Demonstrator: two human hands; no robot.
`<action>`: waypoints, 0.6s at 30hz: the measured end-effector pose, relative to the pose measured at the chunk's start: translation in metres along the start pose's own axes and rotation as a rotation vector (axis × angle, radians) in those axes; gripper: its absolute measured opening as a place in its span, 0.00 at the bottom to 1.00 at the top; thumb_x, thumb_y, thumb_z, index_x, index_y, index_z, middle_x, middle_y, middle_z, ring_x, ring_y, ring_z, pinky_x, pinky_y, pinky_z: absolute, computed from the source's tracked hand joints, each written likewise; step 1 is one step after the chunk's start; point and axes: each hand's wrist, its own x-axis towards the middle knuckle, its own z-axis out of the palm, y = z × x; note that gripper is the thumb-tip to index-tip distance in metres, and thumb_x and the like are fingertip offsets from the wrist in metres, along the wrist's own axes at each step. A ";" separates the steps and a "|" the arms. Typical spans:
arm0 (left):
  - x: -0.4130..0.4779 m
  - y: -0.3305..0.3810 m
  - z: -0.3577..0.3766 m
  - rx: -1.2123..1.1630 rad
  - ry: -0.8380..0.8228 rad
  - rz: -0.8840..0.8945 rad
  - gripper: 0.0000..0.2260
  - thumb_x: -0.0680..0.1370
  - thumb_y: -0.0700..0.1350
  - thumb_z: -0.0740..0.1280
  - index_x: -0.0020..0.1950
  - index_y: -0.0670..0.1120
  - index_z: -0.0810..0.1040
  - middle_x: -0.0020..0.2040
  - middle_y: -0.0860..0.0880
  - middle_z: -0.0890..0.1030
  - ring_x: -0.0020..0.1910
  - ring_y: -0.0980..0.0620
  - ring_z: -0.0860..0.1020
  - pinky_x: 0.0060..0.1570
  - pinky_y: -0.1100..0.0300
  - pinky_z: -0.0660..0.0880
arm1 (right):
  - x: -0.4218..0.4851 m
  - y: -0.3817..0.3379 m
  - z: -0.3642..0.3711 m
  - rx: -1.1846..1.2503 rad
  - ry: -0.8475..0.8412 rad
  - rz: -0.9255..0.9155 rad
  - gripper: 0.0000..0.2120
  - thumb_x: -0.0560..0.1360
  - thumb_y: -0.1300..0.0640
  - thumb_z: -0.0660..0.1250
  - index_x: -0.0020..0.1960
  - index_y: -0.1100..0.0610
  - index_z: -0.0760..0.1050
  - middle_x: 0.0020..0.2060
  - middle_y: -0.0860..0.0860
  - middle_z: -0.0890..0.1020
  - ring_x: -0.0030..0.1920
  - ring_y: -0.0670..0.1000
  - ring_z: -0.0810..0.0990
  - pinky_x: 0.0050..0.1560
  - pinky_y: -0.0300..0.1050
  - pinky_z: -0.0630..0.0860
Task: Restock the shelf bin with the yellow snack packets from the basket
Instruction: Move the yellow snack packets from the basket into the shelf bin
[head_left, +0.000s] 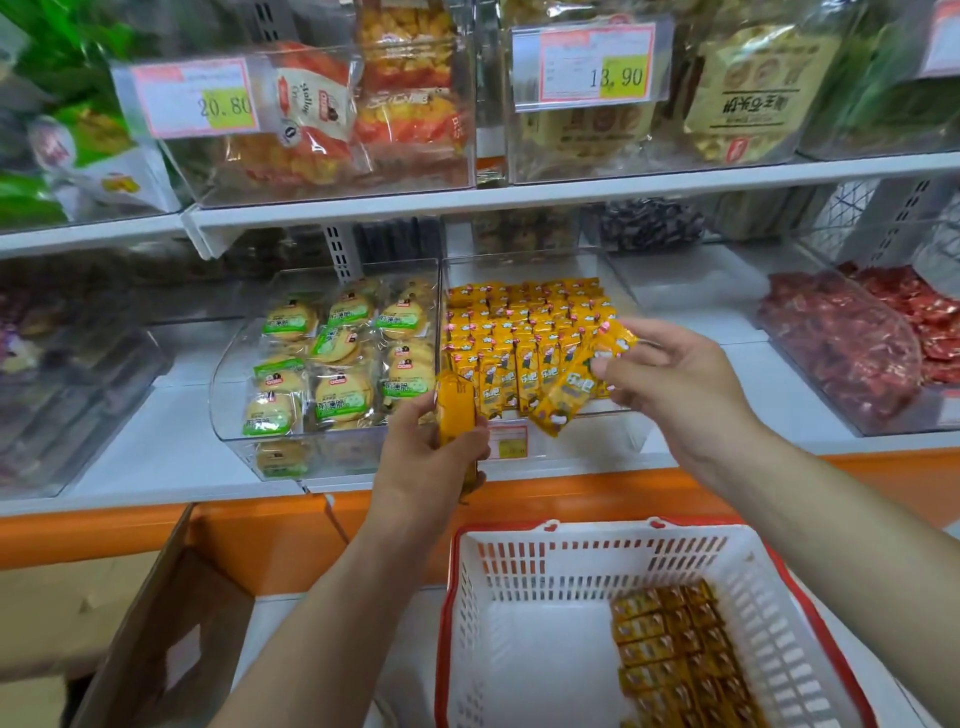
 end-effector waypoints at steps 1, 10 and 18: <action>0.001 0.000 -0.003 0.023 0.002 0.013 0.15 0.78 0.39 0.72 0.62 0.52 0.76 0.44 0.51 0.87 0.44 0.51 0.86 0.37 0.60 0.83 | 0.008 0.000 0.001 -0.069 0.002 -0.020 0.24 0.70 0.62 0.77 0.64 0.54 0.78 0.48 0.55 0.83 0.43 0.50 0.81 0.43 0.43 0.76; 0.007 -0.003 -0.027 0.093 0.000 0.059 0.17 0.76 0.43 0.75 0.63 0.54 0.77 0.44 0.51 0.88 0.45 0.47 0.86 0.43 0.55 0.84 | 0.083 0.028 0.041 -0.845 -0.102 -0.288 0.15 0.72 0.60 0.76 0.57 0.50 0.82 0.45 0.46 0.82 0.41 0.48 0.81 0.45 0.41 0.78; 0.008 -0.006 -0.043 0.073 -0.002 0.047 0.21 0.76 0.43 0.75 0.67 0.53 0.75 0.44 0.52 0.87 0.41 0.54 0.86 0.34 0.65 0.79 | 0.115 0.065 0.062 -1.003 -0.138 -0.255 0.10 0.71 0.57 0.78 0.50 0.51 0.82 0.46 0.49 0.83 0.42 0.48 0.79 0.44 0.39 0.72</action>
